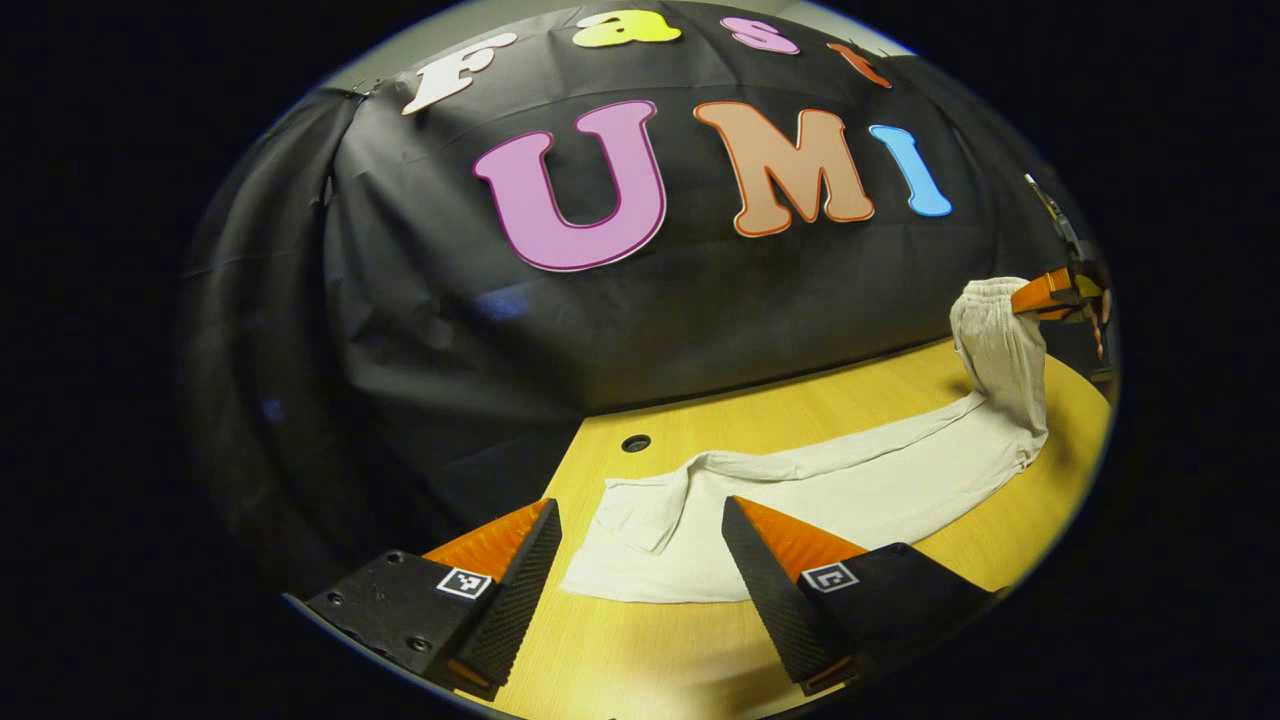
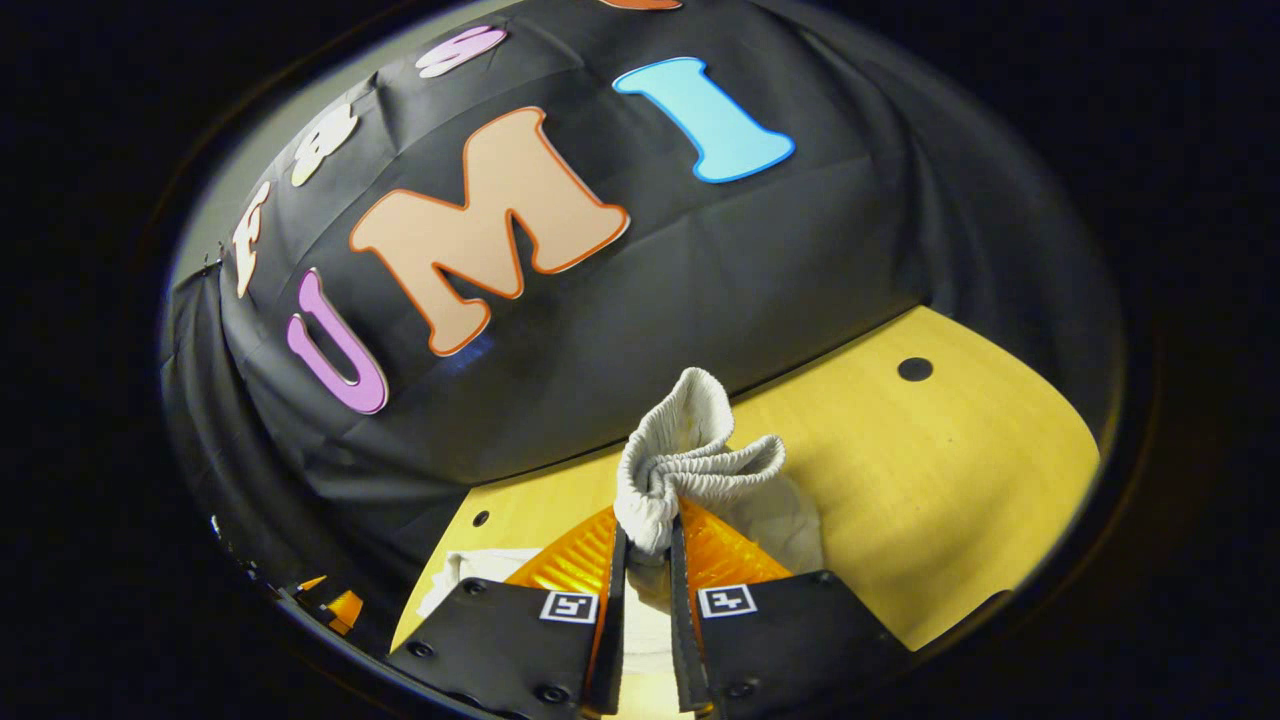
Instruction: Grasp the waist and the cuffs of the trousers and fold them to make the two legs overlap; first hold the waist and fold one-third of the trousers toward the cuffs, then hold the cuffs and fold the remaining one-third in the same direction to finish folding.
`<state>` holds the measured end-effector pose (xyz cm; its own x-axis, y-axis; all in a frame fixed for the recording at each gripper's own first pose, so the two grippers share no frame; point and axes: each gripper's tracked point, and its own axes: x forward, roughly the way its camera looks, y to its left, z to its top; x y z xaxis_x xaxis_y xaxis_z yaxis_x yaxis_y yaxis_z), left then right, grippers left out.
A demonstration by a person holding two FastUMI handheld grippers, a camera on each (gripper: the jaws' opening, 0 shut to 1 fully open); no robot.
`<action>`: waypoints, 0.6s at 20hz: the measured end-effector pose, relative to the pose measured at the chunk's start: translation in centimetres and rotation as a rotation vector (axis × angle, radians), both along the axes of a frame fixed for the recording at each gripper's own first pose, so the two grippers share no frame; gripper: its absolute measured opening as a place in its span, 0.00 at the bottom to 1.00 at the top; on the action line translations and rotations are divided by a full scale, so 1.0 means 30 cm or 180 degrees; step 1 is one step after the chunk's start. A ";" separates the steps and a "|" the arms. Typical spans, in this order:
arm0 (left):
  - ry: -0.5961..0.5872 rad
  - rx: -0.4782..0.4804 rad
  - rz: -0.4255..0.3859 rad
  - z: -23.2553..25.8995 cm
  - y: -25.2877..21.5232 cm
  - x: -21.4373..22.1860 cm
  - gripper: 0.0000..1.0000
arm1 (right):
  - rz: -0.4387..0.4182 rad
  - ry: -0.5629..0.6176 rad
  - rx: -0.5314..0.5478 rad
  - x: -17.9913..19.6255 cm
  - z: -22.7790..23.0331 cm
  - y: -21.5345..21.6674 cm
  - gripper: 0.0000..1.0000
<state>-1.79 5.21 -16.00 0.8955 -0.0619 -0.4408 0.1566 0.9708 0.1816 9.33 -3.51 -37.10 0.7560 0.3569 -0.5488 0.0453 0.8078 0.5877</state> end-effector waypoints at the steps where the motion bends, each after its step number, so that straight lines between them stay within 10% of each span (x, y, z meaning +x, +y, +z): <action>1: 0.0018 0.0003 0.0014 -0.006 0.022 -0.006 0.96 | 0.0062 0.0000 -0.0007 -0.002 -0.005 0.003 0.22; 12: 0.0258 0.0033 0.0073 -0.100 0.170 -0.060 0.96 | 0.0910 0.0266 -0.0159 -0.029 0.020 -0.046 0.23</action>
